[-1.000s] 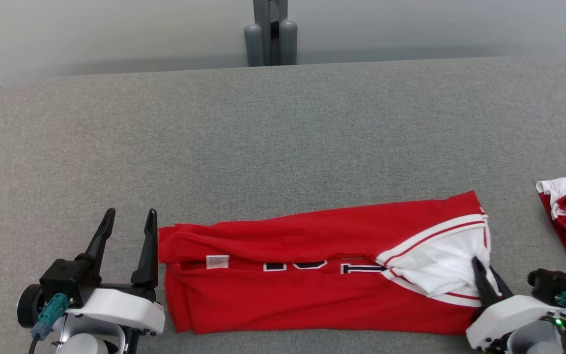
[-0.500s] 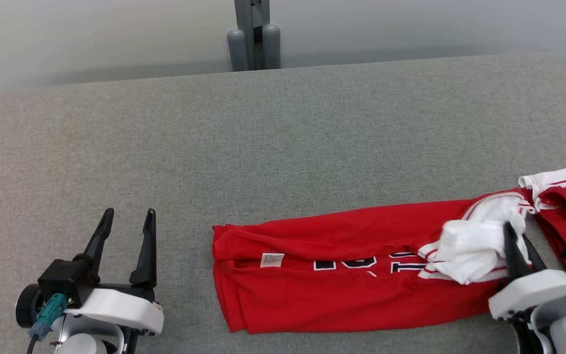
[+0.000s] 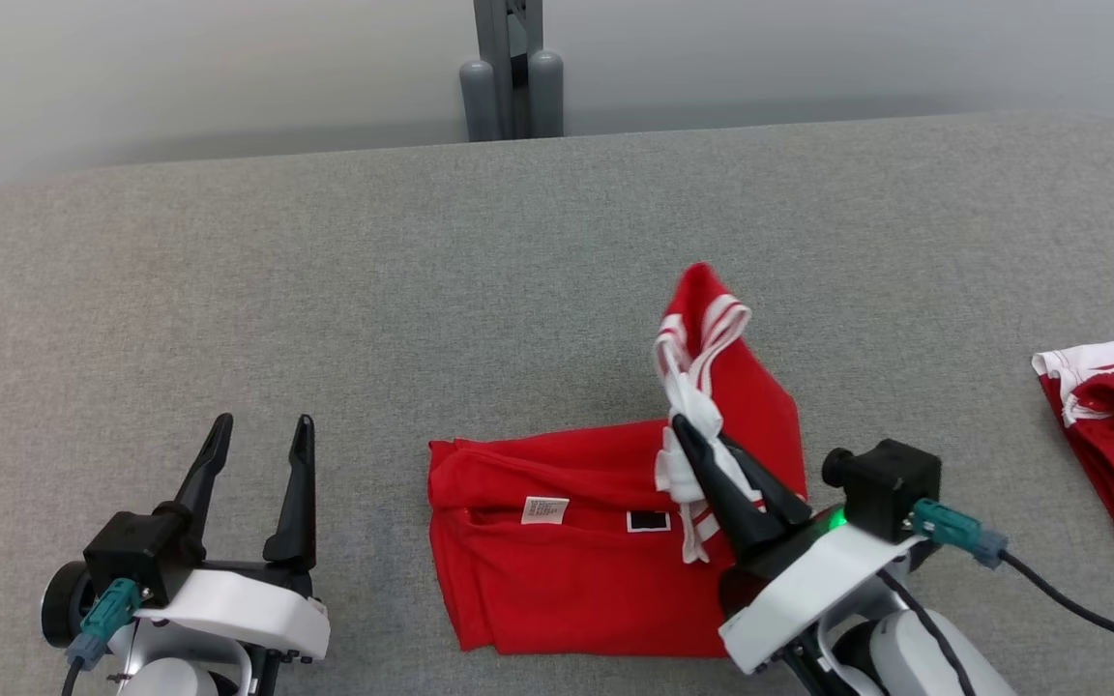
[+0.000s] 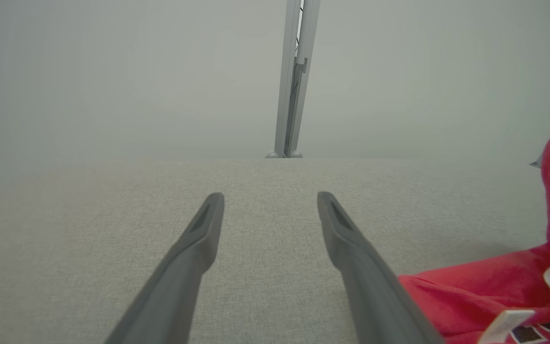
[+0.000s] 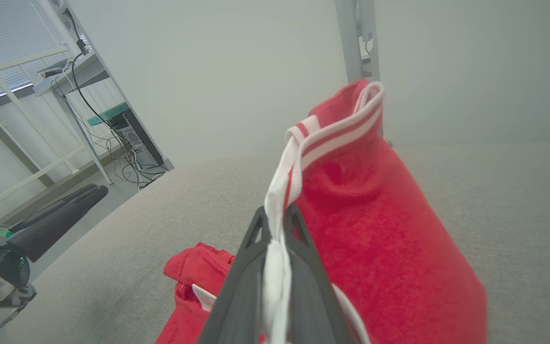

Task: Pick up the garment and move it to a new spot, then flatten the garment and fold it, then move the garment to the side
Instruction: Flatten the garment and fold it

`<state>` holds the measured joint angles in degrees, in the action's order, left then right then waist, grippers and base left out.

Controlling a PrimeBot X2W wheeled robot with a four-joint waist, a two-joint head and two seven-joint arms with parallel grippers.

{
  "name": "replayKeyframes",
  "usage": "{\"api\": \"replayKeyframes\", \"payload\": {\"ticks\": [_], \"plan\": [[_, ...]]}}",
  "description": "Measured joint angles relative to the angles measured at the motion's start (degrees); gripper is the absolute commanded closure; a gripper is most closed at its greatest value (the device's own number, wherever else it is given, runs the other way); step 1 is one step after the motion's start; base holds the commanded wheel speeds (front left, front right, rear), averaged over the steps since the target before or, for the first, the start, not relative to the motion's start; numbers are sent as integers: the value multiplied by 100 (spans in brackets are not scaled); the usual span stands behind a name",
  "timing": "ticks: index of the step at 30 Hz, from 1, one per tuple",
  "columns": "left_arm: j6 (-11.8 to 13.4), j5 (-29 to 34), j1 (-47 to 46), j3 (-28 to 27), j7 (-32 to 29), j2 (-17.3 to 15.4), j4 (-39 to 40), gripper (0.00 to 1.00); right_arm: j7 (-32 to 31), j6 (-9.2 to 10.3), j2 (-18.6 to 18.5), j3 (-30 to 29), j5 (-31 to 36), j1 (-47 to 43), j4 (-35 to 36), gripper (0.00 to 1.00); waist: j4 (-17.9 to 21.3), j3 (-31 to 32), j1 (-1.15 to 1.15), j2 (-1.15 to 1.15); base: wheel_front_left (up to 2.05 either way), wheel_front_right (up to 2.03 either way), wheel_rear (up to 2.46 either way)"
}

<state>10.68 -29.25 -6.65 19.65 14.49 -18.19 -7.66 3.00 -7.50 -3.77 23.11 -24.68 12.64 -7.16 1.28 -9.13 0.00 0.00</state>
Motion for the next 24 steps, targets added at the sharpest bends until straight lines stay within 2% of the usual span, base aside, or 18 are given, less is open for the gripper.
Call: {"api": "replayKeyframes", "payload": {"ticks": [3,4,7,15,23,24], "plan": [[-3,-1,-25,42,0,37,-19,0,-68,0,32,463,-143,133,-63,100,-75,-33,0,0,0,0,0],[-8,-1,-78,71,0,77,-42,0,-93,0,53,766,-238,278,-221,100,-140,-61,0,0,0,0,0],[-13,0,-130,98,1,112,-79,0,-62,0,80,1149,-432,511,-575,100,-250,-99,0,0,0,0,0],[-65,10,-272,188,16,219,-183,0,277,0,91,1896,-1062,1111,-1530,100,-533,-251,0,0,0,0,0],[-113,45,-413,258,18,272,-266,0,567,0,92,2685,-1783,1621,-1978,100,-655,-431,0,0,0,0,0],[-129,51,-432,263,19,279,-274,0,578,0,92,2777,-1812,1679,-2052,67,-663,-448,0,0,0,0,0]]}}
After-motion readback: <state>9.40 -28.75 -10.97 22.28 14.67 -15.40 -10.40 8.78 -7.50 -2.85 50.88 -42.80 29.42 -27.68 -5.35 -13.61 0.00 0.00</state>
